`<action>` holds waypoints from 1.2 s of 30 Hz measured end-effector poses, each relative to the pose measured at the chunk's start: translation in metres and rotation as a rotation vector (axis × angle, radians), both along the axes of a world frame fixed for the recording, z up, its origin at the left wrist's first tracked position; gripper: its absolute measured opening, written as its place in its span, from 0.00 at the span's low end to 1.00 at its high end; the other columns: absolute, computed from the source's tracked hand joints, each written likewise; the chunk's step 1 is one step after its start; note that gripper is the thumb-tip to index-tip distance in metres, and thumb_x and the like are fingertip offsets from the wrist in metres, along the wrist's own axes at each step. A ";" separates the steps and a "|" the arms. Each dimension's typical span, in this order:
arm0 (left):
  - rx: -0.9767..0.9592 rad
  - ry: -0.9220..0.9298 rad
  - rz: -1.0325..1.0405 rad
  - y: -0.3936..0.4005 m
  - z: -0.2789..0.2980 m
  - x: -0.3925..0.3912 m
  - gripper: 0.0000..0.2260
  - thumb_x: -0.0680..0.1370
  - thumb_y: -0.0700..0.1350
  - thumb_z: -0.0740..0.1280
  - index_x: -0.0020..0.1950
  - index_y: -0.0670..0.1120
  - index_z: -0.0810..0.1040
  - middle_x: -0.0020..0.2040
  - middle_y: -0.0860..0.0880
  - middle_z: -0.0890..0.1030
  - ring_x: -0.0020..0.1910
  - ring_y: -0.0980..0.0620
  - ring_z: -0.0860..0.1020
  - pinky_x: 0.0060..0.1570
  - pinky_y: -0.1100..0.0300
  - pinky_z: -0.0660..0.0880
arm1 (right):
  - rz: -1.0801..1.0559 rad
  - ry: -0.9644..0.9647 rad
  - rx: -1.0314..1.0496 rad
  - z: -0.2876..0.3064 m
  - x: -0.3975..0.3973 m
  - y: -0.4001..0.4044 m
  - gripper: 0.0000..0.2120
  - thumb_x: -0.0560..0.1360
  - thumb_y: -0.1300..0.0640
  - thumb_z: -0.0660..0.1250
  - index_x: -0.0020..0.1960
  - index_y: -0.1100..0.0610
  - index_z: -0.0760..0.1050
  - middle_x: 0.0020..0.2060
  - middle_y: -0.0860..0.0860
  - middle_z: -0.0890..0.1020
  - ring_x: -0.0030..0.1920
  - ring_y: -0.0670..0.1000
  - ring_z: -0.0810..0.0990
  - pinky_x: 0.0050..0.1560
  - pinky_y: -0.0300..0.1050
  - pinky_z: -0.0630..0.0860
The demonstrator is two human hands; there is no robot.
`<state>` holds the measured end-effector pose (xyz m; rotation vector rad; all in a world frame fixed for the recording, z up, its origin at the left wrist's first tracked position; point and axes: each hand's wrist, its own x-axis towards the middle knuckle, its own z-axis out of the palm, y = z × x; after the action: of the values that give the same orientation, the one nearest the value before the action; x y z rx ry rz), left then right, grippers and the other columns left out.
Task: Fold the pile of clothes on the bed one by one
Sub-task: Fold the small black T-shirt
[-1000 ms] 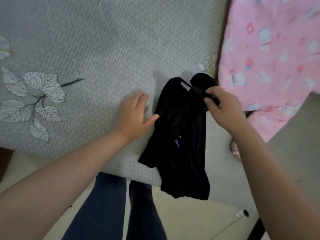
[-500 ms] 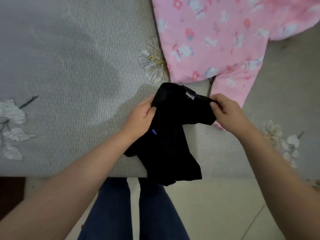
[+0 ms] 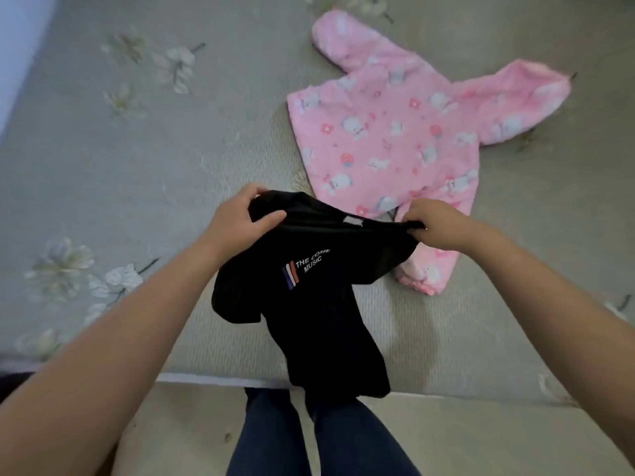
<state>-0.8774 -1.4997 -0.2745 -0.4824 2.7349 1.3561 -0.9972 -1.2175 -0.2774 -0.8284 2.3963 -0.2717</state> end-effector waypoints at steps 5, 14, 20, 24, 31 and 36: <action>-0.100 0.173 0.157 -0.026 0.083 -0.014 0.09 0.79 0.40 0.59 0.52 0.37 0.76 0.43 0.46 0.75 0.45 0.52 0.72 0.37 0.66 0.62 | -0.286 -0.143 -0.342 0.065 -0.014 -0.008 0.07 0.76 0.67 0.58 0.45 0.63 0.74 0.39 0.55 0.73 0.42 0.51 0.69 0.33 0.35 0.63; -0.445 0.430 0.221 -0.066 0.224 -0.005 0.12 0.79 0.41 0.60 0.48 0.32 0.75 0.45 0.33 0.78 0.46 0.39 0.76 0.38 0.57 0.61 | -0.138 0.230 -0.554 0.210 -0.005 -0.054 0.09 0.75 0.59 0.64 0.54 0.61 0.73 0.44 0.54 0.76 0.46 0.51 0.73 0.41 0.39 0.61; -0.677 0.510 0.259 -0.091 0.301 0.049 0.09 0.76 0.44 0.65 0.51 0.39 0.78 0.49 0.40 0.78 0.51 0.40 0.75 0.43 0.56 0.66 | -0.108 0.727 -0.332 0.290 0.042 -0.079 0.10 0.72 0.65 0.59 0.53 0.62 0.74 0.52 0.59 0.78 0.58 0.55 0.74 0.53 0.46 0.61; -0.784 0.613 0.171 -0.089 0.333 0.095 0.13 0.73 0.51 0.68 0.49 0.42 0.80 0.44 0.42 0.77 0.47 0.43 0.74 0.44 0.55 0.67 | -0.351 0.909 -0.487 0.319 0.091 -0.083 0.13 0.72 0.65 0.61 0.55 0.61 0.78 0.51 0.59 0.79 0.54 0.59 0.76 0.52 0.48 0.63; -0.714 0.658 0.064 -0.082 0.346 0.181 0.18 0.69 0.50 0.52 0.37 0.37 0.74 0.33 0.44 0.70 0.37 0.46 0.69 0.36 0.57 0.58 | -0.597 0.949 -0.679 0.320 0.189 -0.063 0.12 0.74 0.64 0.61 0.54 0.60 0.80 0.51 0.61 0.81 0.54 0.60 0.77 0.51 0.47 0.64; -0.733 0.903 0.260 -0.065 0.352 0.222 0.09 0.77 0.38 0.60 0.43 0.33 0.76 0.40 0.35 0.75 0.43 0.37 0.73 0.41 0.49 0.66 | -0.715 1.057 -0.783 0.331 0.234 -0.057 0.10 0.74 0.63 0.63 0.52 0.61 0.80 0.50 0.60 0.82 0.53 0.59 0.78 0.53 0.47 0.60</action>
<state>-0.6558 -1.5652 0.0772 -0.2778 4.0514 0.5892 -0.7634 -1.2741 0.0534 -0.3682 3.5966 -1.4169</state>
